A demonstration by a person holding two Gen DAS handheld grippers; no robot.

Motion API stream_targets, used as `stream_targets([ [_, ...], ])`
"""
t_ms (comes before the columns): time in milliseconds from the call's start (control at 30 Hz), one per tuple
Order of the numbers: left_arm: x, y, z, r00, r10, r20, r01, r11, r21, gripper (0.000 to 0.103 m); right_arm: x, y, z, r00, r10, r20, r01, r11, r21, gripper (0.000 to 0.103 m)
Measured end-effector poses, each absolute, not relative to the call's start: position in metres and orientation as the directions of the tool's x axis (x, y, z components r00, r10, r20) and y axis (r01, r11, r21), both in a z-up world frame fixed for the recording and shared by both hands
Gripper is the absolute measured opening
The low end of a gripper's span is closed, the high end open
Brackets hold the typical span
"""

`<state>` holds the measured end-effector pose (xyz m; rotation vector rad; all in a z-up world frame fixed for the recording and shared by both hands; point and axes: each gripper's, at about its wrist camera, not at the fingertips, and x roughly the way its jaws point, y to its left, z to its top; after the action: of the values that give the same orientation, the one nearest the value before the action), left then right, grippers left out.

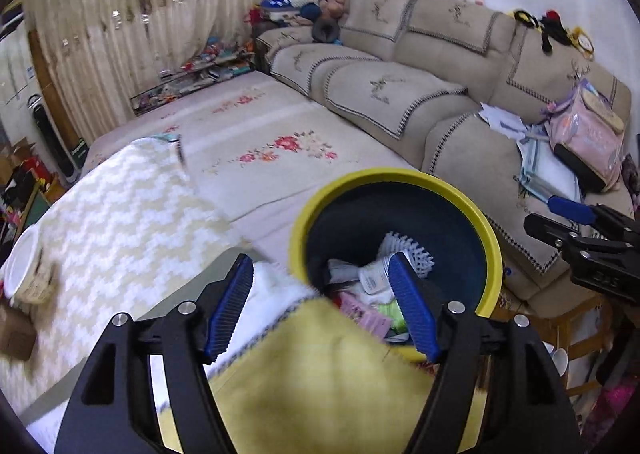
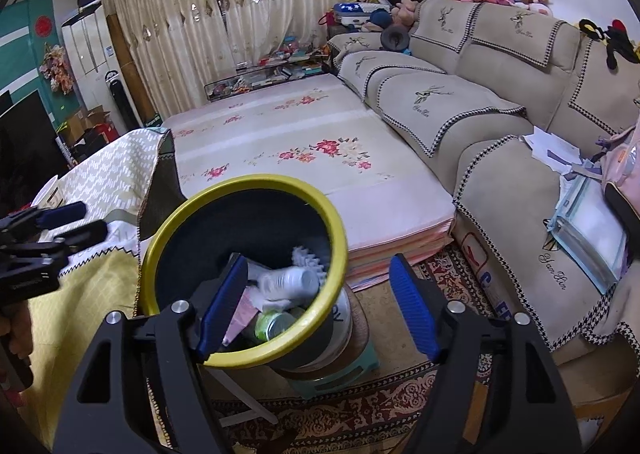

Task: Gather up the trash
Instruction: 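Carry the pill bottle over the bin and open the left gripper, then return the left gripper to the table and move the right gripper to the bowl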

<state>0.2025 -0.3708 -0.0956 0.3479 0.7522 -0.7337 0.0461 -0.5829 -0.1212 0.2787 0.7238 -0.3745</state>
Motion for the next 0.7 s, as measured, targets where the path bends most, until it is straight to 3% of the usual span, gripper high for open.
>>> stream_targets([
  [233,0.190,-0.270,-0.084,0.611,-0.411,-0.677,0.581,0.814,0.030,0.072,0.065,-0.556,-0.115,0.707,-0.181,-0.684,0.342,0.934,0.107,0.070],
  [700,0.208,-0.042,-0.101,0.746,-0.111,-0.657,0.173,0.984,0.030,0.074,0.153,-0.417,-0.078,0.750,0.065,-0.658,-0.015,0.997,0.081,0.070],
])
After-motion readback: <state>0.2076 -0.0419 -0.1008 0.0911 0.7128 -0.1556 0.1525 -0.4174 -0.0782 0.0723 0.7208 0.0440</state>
